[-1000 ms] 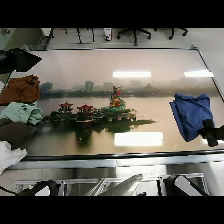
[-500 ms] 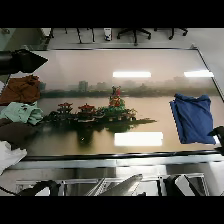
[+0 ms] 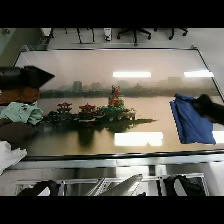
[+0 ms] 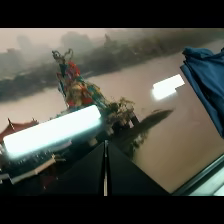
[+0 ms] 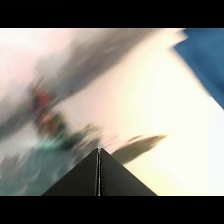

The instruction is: Fold the shirts.

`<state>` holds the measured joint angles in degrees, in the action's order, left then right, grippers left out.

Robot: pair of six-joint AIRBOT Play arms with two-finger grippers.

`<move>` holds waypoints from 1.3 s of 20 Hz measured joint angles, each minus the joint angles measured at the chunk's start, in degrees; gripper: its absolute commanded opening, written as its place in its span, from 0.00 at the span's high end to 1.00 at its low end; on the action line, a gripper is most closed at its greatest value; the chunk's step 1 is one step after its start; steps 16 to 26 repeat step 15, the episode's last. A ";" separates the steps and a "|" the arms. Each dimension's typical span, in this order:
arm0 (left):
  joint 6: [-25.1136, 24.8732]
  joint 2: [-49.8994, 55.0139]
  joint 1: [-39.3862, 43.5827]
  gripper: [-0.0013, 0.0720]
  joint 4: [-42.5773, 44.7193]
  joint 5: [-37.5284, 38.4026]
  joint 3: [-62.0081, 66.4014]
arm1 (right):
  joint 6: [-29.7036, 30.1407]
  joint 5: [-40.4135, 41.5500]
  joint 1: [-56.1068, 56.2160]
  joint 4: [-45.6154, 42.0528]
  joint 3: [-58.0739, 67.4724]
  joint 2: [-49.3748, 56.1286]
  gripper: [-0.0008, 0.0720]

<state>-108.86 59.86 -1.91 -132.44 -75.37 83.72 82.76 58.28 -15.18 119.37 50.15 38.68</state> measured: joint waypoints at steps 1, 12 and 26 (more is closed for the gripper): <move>0.04 -2.45 1.03 0.96 0.66 0.63 -4.24 | -0.02 -3.02 6.97 -0.42 -2.62 -0.55 0.96; 2.36 -19.21 5.44 0.95 3.67 5.88 -30.49 | -2.84 -15.78 33.00 -2.16 -9.62 1.86 0.96; 2.36 -21.75 5.51 0.95 3.87 7.96 -33.18 | -3.08 -16.04 33.53 -2.03 -9.73 1.97 0.96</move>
